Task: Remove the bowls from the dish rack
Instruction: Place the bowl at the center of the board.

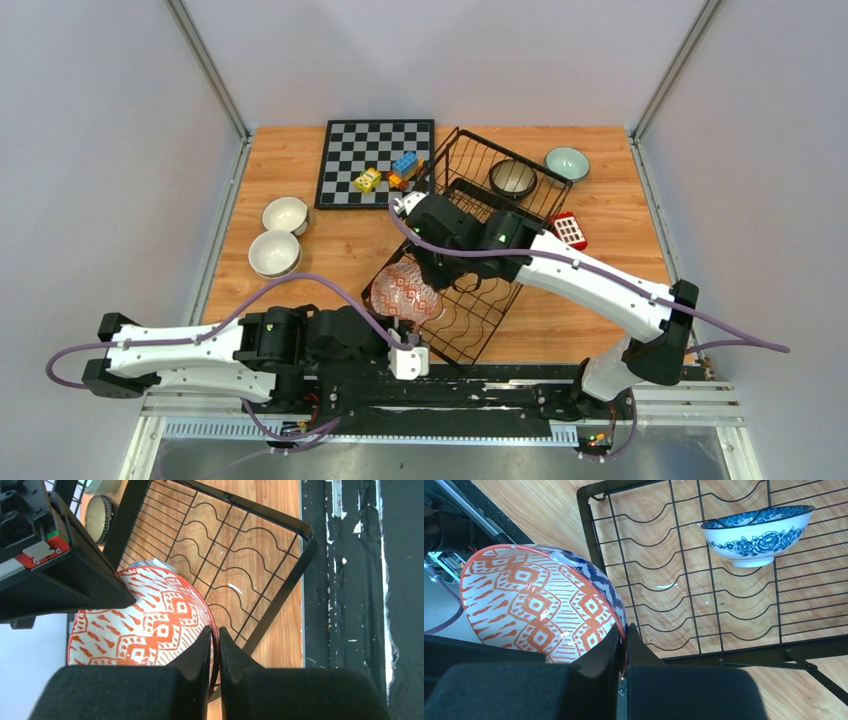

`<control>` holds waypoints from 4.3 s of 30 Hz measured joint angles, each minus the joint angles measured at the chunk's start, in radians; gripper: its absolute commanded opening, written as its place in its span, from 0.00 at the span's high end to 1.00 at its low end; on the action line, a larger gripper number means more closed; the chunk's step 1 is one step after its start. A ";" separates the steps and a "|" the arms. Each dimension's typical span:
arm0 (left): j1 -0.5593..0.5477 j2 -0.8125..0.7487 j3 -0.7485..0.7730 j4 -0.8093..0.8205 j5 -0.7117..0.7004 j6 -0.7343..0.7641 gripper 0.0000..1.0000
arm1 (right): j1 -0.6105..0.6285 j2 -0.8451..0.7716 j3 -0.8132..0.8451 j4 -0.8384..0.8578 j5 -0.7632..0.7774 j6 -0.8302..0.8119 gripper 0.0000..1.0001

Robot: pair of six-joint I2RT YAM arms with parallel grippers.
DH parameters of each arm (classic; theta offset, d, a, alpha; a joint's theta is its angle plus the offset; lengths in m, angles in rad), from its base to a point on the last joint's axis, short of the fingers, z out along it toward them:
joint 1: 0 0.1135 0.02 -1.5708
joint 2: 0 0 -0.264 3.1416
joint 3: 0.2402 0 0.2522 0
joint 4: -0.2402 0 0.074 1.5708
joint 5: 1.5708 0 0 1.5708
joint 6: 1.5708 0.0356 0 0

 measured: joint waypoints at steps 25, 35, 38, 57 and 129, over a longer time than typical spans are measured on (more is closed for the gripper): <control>0.000 -0.069 0.136 0.190 -0.369 -0.583 0.00 | 0.000 -0.315 -0.217 -0.042 0.138 -0.039 1.00; 0.193 0.143 0.307 -0.096 -0.492 -1.448 0.00 | 0.000 -0.329 -0.290 -0.048 0.217 0.026 1.00; 0.193 0.223 0.327 -0.149 -0.460 -1.563 0.00 | 0.000 -0.326 -0.290 -0.034 0.239 0.062 1.00; 0.193 0.341 0.334 -0.268 -0.494 -1.615 0.46 | 0.000 -0.293 -0.290 0.004 0.272 0.191 1.00; 0.853 -0.006 0.199 -0.233 -0.400 -1.197 1.00 | -0.003 -0.922 -0.647 0.320 0.093 -0.045 0.18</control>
